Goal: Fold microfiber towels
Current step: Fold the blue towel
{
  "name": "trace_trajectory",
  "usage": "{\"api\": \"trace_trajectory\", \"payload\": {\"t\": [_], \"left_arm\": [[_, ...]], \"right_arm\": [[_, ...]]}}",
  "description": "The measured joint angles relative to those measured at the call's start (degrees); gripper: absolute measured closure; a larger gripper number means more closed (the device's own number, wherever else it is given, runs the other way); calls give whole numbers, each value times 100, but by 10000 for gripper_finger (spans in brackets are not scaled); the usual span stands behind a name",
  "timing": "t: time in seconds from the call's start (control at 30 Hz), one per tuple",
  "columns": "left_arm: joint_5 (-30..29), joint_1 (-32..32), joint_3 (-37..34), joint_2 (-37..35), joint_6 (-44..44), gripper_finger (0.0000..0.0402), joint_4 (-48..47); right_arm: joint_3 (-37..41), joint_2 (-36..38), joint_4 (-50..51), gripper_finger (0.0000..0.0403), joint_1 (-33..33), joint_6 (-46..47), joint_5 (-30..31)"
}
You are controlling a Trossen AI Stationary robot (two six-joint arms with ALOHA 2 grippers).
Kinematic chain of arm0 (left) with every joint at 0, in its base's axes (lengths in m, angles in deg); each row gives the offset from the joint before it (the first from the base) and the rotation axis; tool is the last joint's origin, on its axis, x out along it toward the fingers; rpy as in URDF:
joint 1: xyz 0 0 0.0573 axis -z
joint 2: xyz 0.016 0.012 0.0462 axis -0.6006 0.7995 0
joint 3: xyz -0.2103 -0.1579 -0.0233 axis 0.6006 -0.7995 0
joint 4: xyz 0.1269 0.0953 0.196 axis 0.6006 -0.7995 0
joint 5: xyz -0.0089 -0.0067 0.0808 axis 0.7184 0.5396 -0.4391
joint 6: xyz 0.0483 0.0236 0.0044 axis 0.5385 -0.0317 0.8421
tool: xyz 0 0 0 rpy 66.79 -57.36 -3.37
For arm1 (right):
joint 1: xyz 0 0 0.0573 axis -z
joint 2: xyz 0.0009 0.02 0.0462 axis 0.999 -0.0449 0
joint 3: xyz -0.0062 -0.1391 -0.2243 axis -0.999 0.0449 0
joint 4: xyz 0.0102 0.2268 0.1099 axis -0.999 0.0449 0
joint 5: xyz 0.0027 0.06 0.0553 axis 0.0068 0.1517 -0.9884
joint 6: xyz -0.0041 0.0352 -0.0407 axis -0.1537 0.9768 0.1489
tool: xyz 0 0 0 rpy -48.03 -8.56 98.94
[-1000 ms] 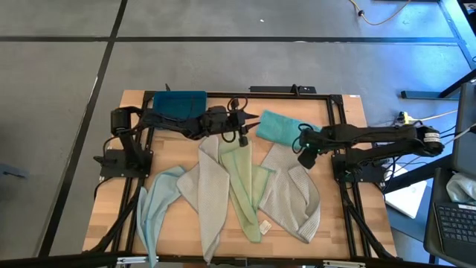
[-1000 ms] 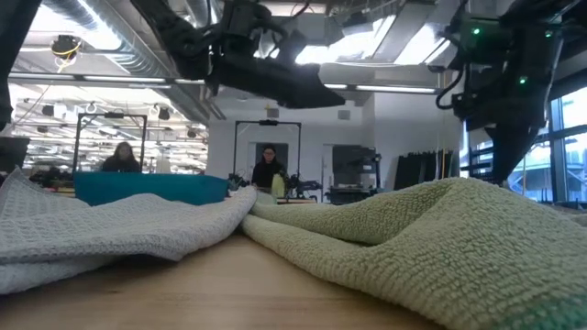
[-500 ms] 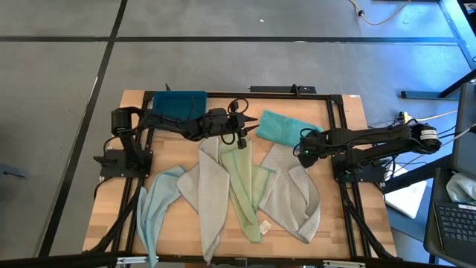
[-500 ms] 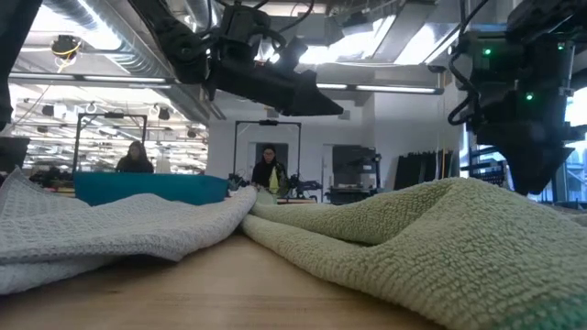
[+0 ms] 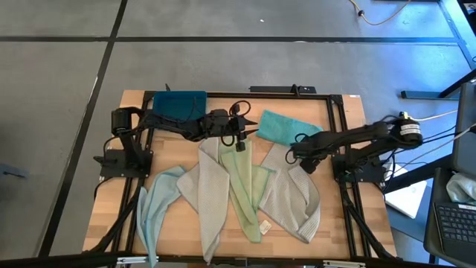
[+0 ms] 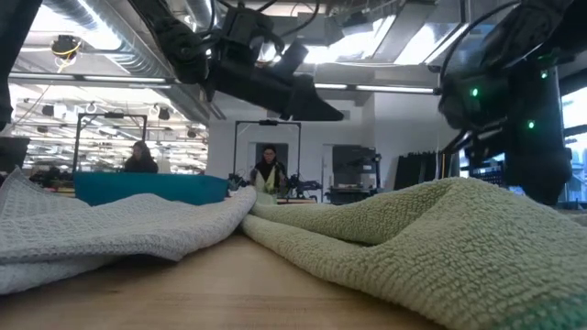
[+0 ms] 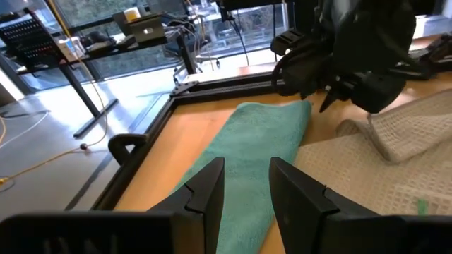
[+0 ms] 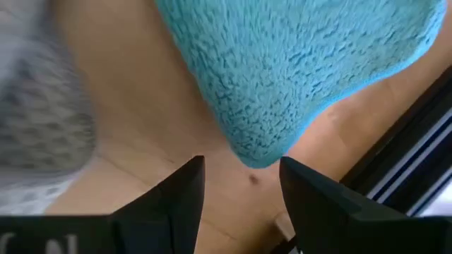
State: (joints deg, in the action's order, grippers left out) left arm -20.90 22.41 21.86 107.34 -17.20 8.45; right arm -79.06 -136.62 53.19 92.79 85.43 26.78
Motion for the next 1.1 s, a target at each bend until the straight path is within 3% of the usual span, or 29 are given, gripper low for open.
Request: {"api": "trace_trajectory", "payload": {"t": [0.27,0.4,0.83,0.97,1.1], "left_arm": [[-2,2,0,0,0,296,-1],[-1,4,0,0,-2,296,-1],[109,4,0,0,-39,296,-2],[107,4,0,0,-42,296,-1],[107,4,2,2,-42,296,-1]], "right_arm": [[-206,-662,115,217,-4,-21,185],[-406,-673,119,217,5,23,490],[-184,-663,48,218,0,243,259],[-192,-669,-25,246,-1,127,289],[-186,-674,-93,310,0,55,256]]}}
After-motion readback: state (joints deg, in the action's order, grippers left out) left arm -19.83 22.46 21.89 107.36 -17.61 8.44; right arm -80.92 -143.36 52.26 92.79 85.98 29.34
